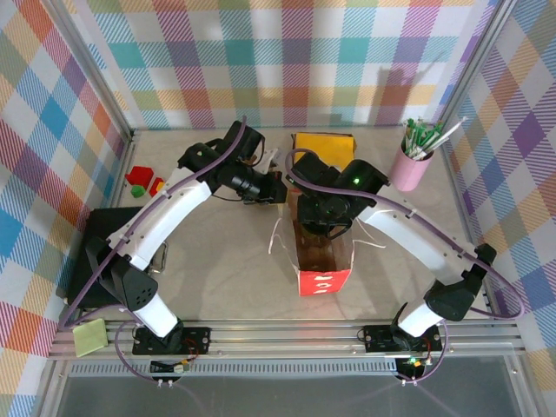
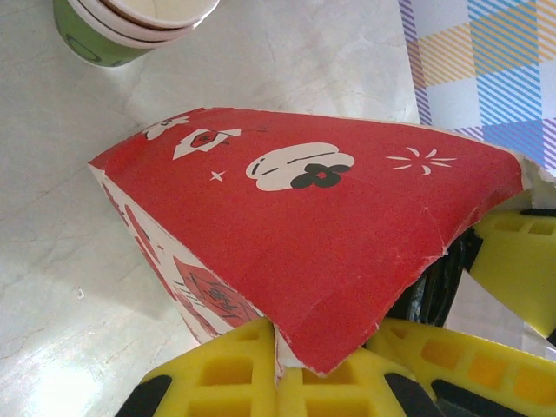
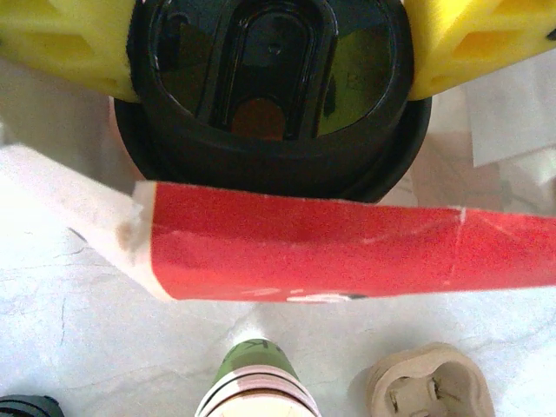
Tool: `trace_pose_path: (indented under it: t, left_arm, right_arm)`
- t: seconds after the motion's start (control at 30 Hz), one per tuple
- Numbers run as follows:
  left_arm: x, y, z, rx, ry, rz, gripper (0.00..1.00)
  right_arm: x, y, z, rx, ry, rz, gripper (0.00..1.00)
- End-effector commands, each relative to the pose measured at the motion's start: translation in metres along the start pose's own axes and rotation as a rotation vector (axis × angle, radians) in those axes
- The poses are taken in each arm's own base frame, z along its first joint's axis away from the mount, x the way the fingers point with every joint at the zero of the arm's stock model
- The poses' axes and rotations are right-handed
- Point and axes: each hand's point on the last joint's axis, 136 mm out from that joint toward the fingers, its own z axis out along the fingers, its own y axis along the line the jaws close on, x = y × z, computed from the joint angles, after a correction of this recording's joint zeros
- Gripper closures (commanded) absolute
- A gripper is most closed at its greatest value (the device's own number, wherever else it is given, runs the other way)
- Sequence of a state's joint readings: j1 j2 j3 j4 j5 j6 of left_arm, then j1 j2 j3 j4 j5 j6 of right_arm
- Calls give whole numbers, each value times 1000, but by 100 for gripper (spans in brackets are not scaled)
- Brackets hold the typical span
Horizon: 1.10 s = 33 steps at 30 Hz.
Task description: Pack the takeout coffee
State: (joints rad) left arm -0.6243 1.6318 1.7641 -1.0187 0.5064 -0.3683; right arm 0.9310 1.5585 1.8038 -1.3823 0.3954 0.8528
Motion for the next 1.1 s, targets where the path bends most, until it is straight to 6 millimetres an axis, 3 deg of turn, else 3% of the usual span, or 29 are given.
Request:
trace_pose_path:
  t: [0.0, 0.47, 0.7, 1.07]
  left_arm:
    - [3, -1, -4, 30, 12, 10, 97]
    - [-3, 23, 8, -33, 19, -38, 95]
    - [-7, 39, -2, -105, 16, -71, 66]
    - [-5, 34, 3, -104, 59, -70, 54]
  right_arm:
    - [-4, 1, 3, 1, -41, 12, 44]
    - [5, 11, 28, -7, 5, -9, 43]
    - [6, 12, 27, -20, 17, -11, 43]
    - [12, 9, 21, -32, 40, -4, 44]
